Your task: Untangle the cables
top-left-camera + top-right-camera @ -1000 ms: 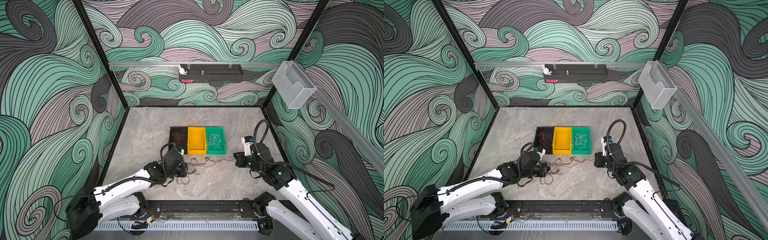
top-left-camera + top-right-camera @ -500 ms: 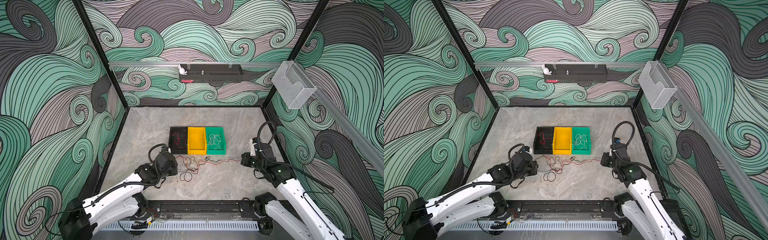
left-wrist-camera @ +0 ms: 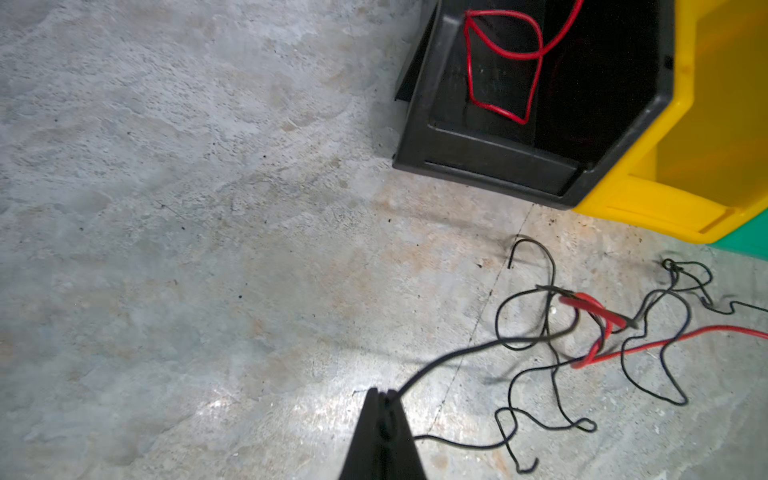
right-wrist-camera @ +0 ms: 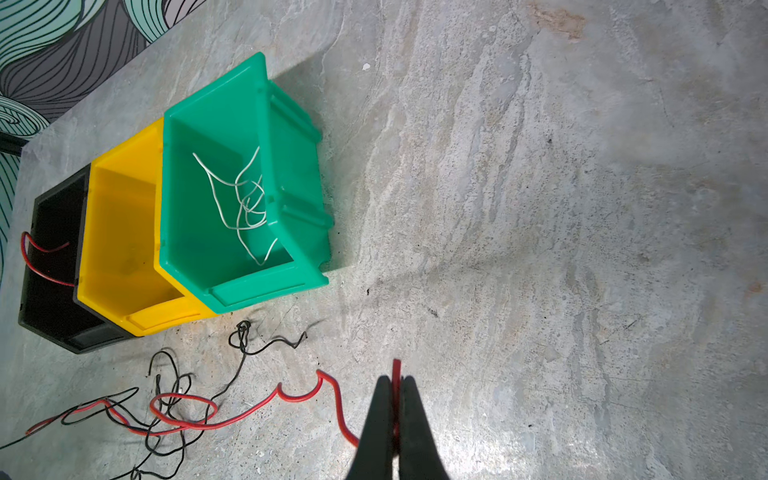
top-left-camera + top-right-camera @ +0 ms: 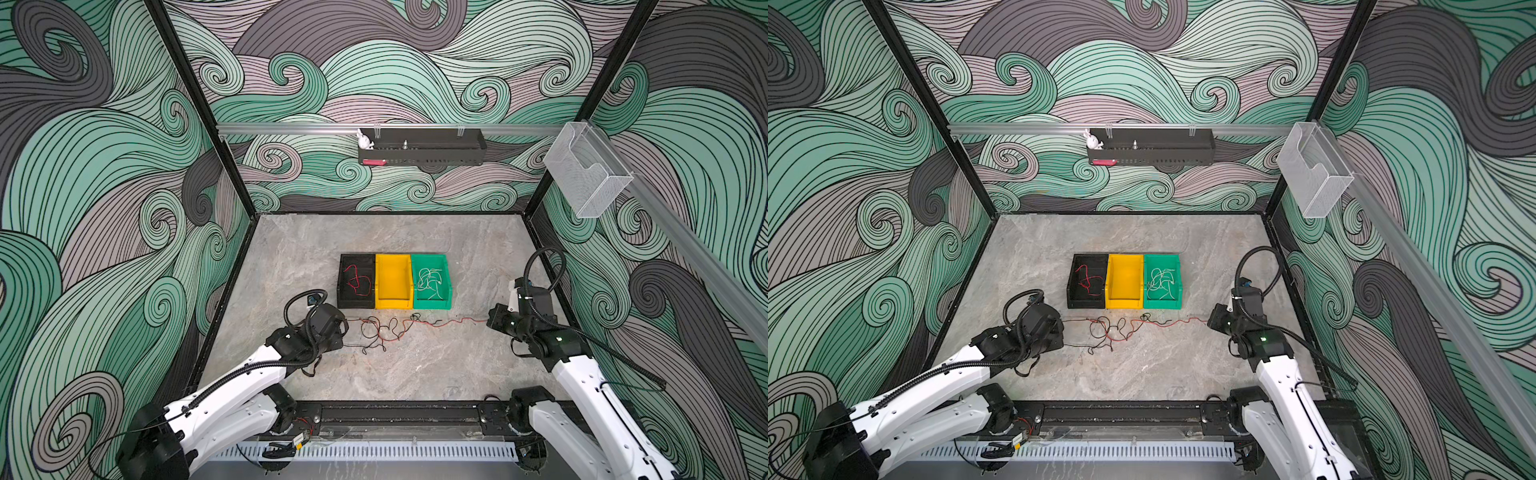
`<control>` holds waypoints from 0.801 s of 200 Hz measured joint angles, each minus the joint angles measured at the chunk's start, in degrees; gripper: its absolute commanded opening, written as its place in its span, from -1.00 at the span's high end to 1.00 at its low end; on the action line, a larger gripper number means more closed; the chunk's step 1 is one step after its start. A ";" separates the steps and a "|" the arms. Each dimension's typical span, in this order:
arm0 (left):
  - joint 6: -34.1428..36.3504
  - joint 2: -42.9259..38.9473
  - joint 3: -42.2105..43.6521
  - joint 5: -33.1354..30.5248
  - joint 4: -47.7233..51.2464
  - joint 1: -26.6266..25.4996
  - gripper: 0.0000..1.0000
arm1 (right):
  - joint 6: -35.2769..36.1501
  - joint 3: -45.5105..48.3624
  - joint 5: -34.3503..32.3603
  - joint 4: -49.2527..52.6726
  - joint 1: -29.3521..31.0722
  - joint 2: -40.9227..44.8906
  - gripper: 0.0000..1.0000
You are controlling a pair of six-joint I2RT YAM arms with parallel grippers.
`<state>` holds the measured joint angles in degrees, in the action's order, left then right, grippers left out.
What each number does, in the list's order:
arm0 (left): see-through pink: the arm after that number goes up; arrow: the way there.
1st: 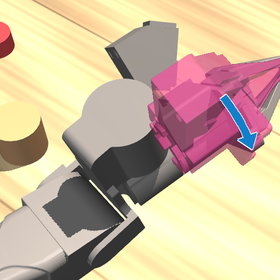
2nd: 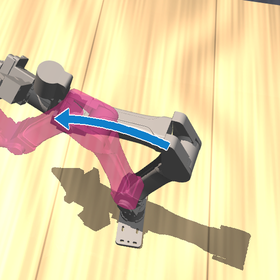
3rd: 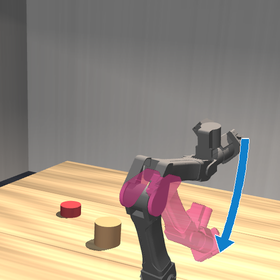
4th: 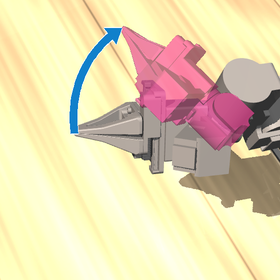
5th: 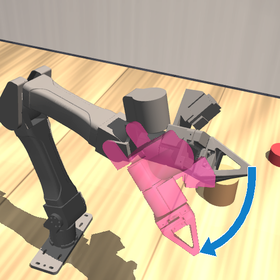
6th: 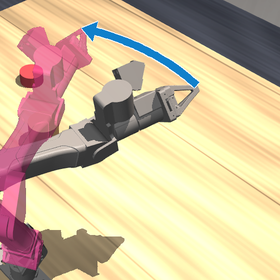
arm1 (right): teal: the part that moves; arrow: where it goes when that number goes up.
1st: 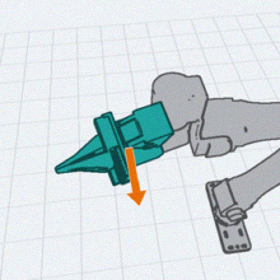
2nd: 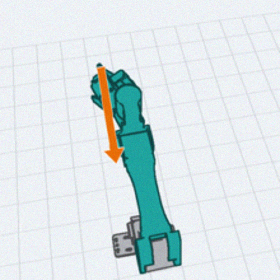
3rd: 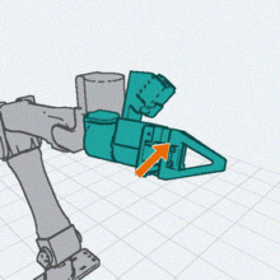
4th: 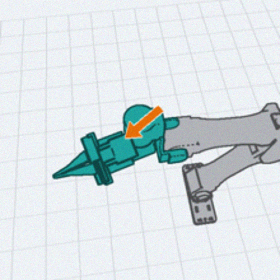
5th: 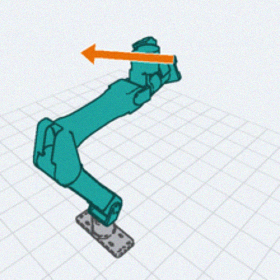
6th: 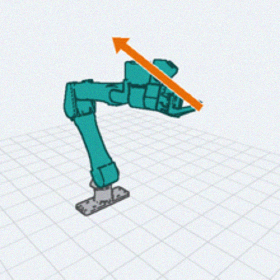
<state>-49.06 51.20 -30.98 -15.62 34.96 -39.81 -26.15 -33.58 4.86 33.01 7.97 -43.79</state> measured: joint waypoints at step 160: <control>10.97 3.93 -5.81 14.82 -7.02 -1.51 -0.12 | -8.39 -0.04 27.39 -9.51 0.55 4.68 0.94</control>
<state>-38.09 55.13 -36.80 -0.80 27.94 -41.32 -34.54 -33.63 32.25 23.51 8.51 -39.11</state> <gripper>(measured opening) 0.555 0.051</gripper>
